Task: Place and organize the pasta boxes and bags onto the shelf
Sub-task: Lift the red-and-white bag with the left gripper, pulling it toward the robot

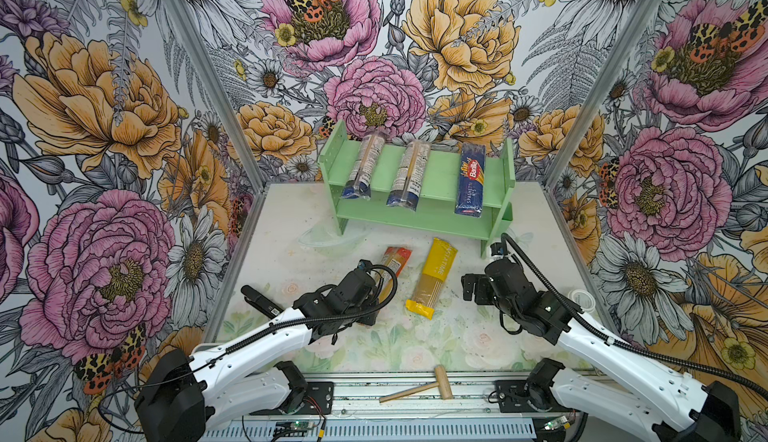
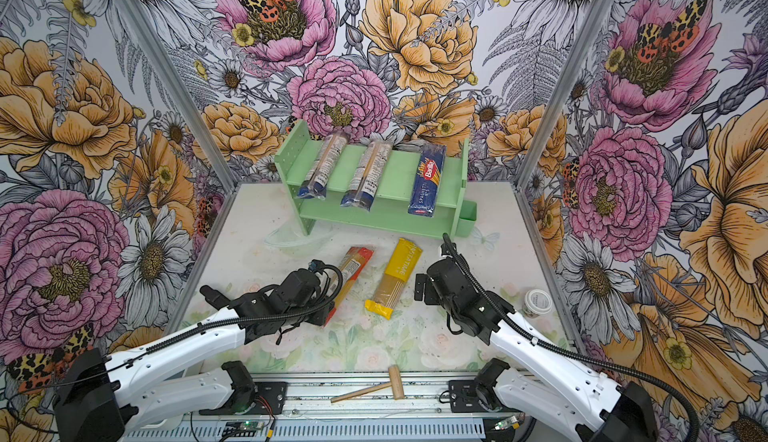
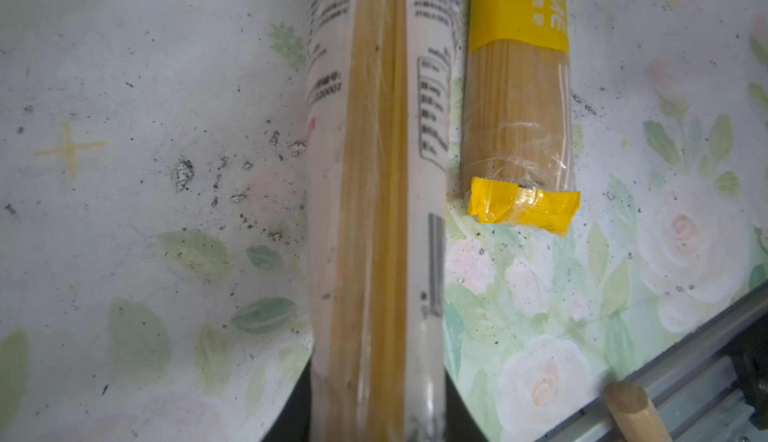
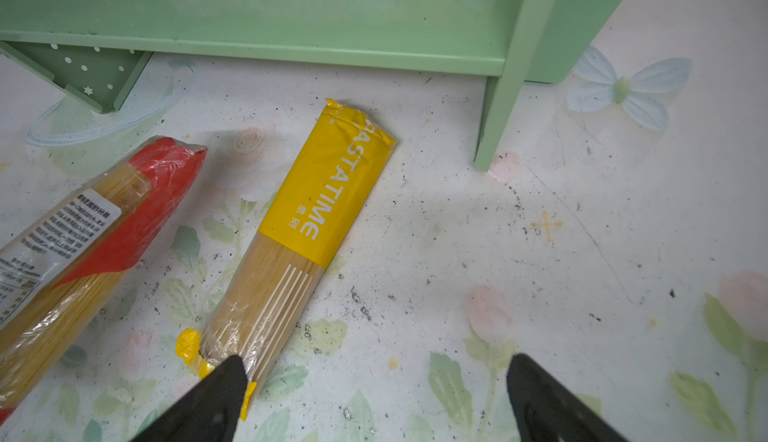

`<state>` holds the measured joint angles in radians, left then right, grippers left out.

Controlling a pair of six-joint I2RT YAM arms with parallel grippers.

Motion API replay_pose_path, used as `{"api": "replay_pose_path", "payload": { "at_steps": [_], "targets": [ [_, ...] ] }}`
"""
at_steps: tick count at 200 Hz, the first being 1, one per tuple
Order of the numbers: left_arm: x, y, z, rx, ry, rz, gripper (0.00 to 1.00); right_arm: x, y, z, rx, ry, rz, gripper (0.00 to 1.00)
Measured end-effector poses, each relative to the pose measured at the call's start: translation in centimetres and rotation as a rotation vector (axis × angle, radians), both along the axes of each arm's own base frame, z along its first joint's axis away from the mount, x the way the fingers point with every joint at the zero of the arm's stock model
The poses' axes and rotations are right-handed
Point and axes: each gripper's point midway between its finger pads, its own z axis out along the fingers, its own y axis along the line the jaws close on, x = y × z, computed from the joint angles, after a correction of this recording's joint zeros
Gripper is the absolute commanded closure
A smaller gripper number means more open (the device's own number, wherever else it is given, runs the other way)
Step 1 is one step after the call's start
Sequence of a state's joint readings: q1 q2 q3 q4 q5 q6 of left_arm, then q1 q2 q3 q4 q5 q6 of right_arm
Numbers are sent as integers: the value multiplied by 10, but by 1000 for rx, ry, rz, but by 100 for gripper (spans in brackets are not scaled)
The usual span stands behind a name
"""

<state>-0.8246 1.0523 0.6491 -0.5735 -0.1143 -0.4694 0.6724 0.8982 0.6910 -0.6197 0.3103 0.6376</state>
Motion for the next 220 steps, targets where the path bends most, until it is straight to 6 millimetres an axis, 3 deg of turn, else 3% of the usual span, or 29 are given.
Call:
{"api": "replay_pose_path", "payload": {
  "at_steps": [68, 220],
  "targets": [
    [-3, 3, 11, -17, -15, 0, 100, 0, 0, 0, -2, -1, -2, 0],
    [-14, 0, 15, -33, 36, -37, 100, 0, -1, 2, 1, -9, -4, 1]
  ]
}}
